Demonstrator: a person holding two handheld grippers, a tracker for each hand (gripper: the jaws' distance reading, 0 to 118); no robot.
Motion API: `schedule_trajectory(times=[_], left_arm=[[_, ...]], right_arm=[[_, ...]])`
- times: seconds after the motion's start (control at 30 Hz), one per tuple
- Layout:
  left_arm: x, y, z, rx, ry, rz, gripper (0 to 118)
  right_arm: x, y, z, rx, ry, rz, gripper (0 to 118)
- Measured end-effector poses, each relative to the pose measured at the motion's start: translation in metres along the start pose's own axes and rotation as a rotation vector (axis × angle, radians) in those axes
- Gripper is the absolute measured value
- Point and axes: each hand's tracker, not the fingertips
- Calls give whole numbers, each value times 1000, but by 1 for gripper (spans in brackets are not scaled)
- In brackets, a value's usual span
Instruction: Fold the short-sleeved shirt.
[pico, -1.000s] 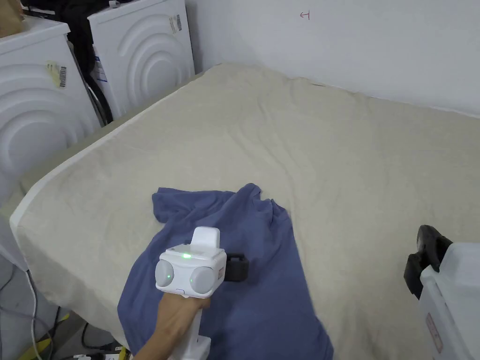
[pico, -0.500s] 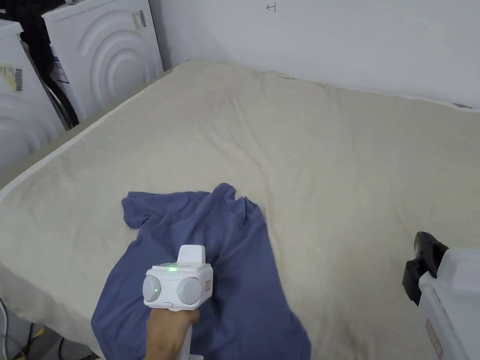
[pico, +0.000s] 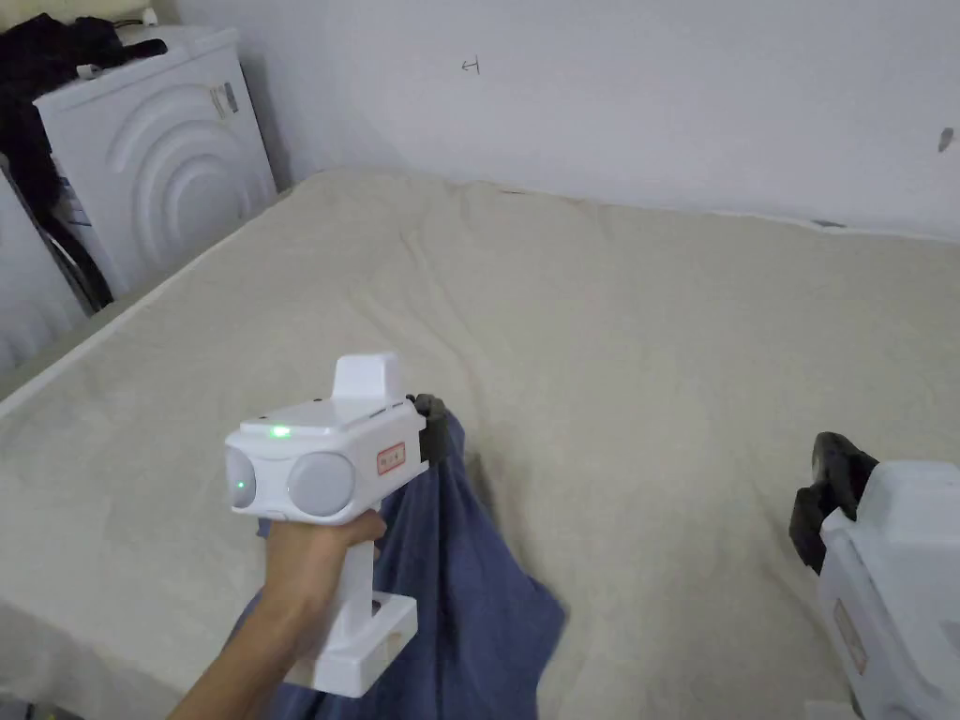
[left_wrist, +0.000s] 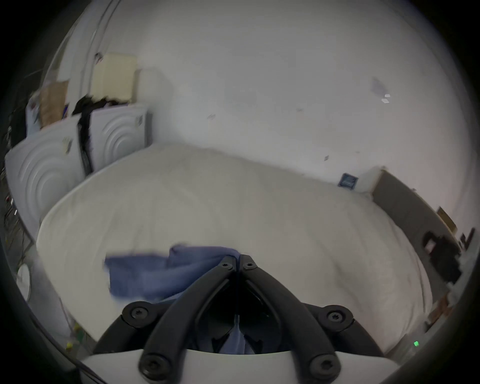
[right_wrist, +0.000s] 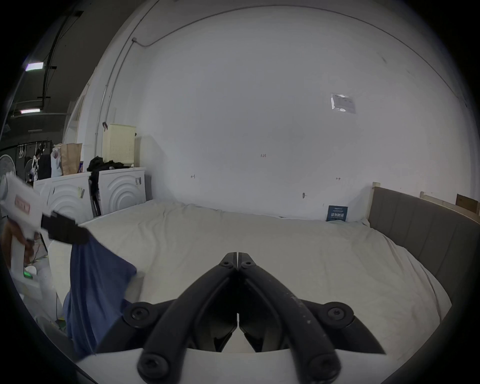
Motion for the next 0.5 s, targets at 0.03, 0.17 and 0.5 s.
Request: schedule_trajectory(times=[0.03, 0.17, 0.5], left_arm=[[16, 12, 2, 16, -32, -18, 1], [81, 56, 5, 76, -152, -92, 1], [227, 85, -17, 108, -394, -293, 1]], right_arm=[[6, 1, 4, 9, -9, -5, 1], [34, 5, 22, 35, -60, -19, 1], [107, 6, 62, 64, -232, -36, 1]])
